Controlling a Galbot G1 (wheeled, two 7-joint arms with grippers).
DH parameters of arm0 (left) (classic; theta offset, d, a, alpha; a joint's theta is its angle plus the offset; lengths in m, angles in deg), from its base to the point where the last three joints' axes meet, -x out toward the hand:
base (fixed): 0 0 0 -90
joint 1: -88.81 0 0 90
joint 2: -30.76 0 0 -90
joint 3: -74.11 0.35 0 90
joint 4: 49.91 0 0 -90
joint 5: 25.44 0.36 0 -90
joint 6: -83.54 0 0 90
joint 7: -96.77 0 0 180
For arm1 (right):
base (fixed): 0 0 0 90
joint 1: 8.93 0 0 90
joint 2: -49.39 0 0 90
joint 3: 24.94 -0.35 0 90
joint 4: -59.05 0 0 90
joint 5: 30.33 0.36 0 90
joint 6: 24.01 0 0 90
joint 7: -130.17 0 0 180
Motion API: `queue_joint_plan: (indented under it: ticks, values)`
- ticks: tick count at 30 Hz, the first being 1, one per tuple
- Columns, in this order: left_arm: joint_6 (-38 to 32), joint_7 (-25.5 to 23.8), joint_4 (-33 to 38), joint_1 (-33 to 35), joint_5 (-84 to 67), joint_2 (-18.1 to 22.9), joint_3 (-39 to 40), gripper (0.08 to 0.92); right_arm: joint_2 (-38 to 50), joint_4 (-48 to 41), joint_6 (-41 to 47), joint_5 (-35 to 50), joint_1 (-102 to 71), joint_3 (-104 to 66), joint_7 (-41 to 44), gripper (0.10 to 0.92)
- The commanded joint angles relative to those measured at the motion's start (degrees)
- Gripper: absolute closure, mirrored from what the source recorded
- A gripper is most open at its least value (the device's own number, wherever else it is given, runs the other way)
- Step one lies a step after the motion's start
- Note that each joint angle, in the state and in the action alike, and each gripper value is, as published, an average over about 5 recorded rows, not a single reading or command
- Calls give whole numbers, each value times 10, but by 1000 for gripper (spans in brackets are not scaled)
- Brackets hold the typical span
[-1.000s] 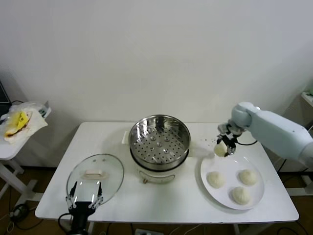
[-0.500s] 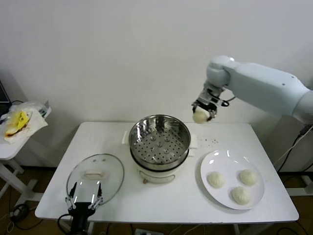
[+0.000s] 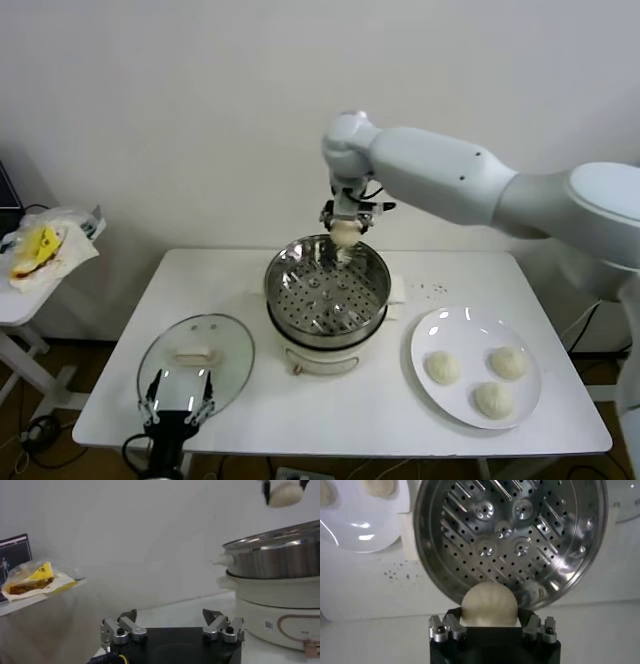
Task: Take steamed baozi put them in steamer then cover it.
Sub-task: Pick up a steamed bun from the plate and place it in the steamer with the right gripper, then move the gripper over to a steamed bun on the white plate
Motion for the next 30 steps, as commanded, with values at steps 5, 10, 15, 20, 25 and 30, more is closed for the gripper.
queue_joint_plan:
  ticks: [5, 10, 15, 20, 25, 30]
  values:
    - [15, 2, 2, -2, -6, -4, -4, 177, -64, -67, -31, -105, -109, -42, -5, 287]
    - [16, 2, 1, -3, -5, -3, -3, 177, -62, -67, -31, -126, -125, -44, -11, 287]
    - [18, 4, -4, -2, -5, -1, -1, 177, -64, -72, -32, -149, -135, -51, -19, 282]
    - [17, 2, -3, 0, -3, 1, 1, 177, -64, -73, -32, -154, -139, -55, -24, 245]
    - [17, -3, 1, 8, -2, 0, 1, 177, -56, -62, -40, -154, -132, -70, -21, 205]
    - [15, -3, 3, 13, -1, 0, 2, 177, -24, -17, -40, -126, -93, -76, -12, 203]
